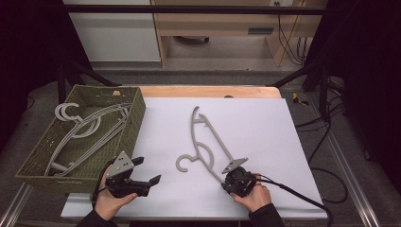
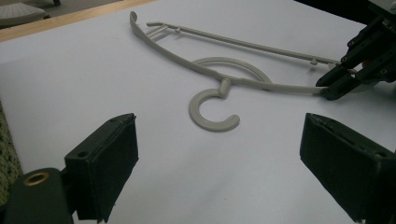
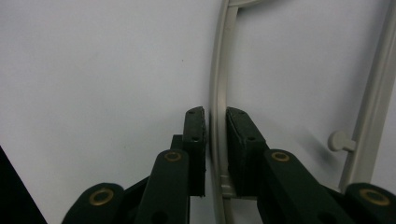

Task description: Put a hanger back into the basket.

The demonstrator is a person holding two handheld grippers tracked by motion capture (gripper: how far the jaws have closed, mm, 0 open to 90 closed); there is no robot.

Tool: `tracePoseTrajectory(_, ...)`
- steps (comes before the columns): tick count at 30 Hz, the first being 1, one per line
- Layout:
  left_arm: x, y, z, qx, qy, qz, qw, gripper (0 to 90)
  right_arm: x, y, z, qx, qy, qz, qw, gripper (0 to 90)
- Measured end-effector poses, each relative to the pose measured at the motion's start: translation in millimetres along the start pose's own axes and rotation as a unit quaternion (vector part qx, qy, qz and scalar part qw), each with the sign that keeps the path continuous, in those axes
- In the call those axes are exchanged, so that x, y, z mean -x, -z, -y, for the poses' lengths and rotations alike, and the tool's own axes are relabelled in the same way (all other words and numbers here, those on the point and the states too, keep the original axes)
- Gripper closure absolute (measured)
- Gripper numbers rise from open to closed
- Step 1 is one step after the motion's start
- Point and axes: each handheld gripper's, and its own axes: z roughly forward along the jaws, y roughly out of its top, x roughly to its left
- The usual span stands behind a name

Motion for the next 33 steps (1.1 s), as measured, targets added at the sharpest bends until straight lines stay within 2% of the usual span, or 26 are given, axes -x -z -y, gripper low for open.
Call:
tracePoseTrajectory(1, 0.2, -0.2, 0.1, -0.001, 0.0, 0.0, 1.0, 11.1, -0.1, -0.5, -0.5, 0.0, -0.006, 0.001, 1.0, 79.9)
tracePoseTrajectory(4, 0.3, -0.8, 0.2, -0.002, 0.0, 0.0, 1.0, 11.2, 0.5, -0.4, -0.7, -0.004, 0.002, -0.003, 1.0, 82.4)
tracePoseTrajectory(6, 0.5, -0.8, 0.2, -0.003, -0.001, 0.0, 1.0, 11.2, 0.7, -0.6, -1.5, -0.005, -0.001, -0.003, 1.0, 82.6)
tracePoseTrajectory(11, 0.2, -0.2, -0.2, -0.002, -0.004, 0.0, 1.0, 11.3, 4.7, 0.6, -2.1, -0.003, 0.004, -0.02, 0.9998, 83.0)
tracePoseTrajectory(12, 0.2, 0.0, -0.3, -0.003, -0.005, 0.0, 1.0, 11.3, 5.9, 1.0, -2.2, -0.001, 0.007, -0.02, 0.9998, 83.0)
tracePoseTrajectory(14, 0.7, 0.5, -0.8, -0.002, -0.007, 0.0, 1.0, 11.3, 6.2, 3.1, -3.7, 0.01, -0.005, -0.028, 0.9995, 83.2)
tracePoseTrajectory(16, 1.2, 1.4, -1.6, -0.001, -0.01, -0.001, 1.0, 11.3, 8.3, 7.9, -4.8, 0.018, -0.006, -0.04, 0.999, 83.2)
tracePoseTrajectory(19, 1.5, 3.4, -3.3, 0.002, -0.014, -0.002, 0.9999, 11.3, 9.5, 15.2, -5.1, 0.037, -0.004, -0.044, 0.9983, 83.3)
tracePoseTrajectory(20, 1.5, 4.2, -4.0, 0.002, -0.015, -0.002, 0.9999, 11.3, 10.5, 18.1, -5.4, 0.047, 0.001, -0.049, 0.9977, 83.4)
tracePoseTrajectory(22, 1.3, 6.4, -5.9, 0.003, -0.021, -0.002, 0.9998, 11.3, 10.7, 25.8, -6.3, 0.053, -0.006, -0.057, 0.9969, 83.4)
tracePoseTrajectory(23, 1.0, 7.7, -7.1, 0.004, -0.025, -0.002, 0.9997, 11.2, 12.8, 28.7, -6.1, 0.063, 0.003, -0.063, 0.996, 83.4)
tracePoseTrajectory(24, 0.7, 9.2, -8.5, 0.004, -0.03, -0.001, 0.9995, 11.2, 12.8, 32.3, -6.4, 0.068, 0.0, -0.064, 0.9957, 83.4)
tracePoseTrajectory(25, 0.5, 10.7, -10.0, 0.005, -0.035, 0.0, 0.9994, 11.2, 14.8, 35.7, -6.3, 0.072, 0.006, -0.07, 0.9949, 83.4)
tracePoseTrajectory(27, -0.3, 14.1, -14.0, 0.0, -0.048, 0.003, 0.9988, 10.9, 16.1, 43.0, -6.6, 0.079, 0.003, -0.085, 0.9932, 83.4)
tracePoseTrajectory(28, -0.4, 16.0, -15.9, 0.0, -0.056, 0.003, 0.9984, 10.8, 17.8, 46.4, -6.6, 0.078, 0.012, -0.093, 0.9925, 83.3)
tracePoseTrajectory(33, -3.3, 23.5, -25.0, -0.001, -0.093, 0.003, 0.9956, 10.2, 19.3, 61.0, -6.5, 0.095, 0.038, -0.14, 0.9849, 83.3)
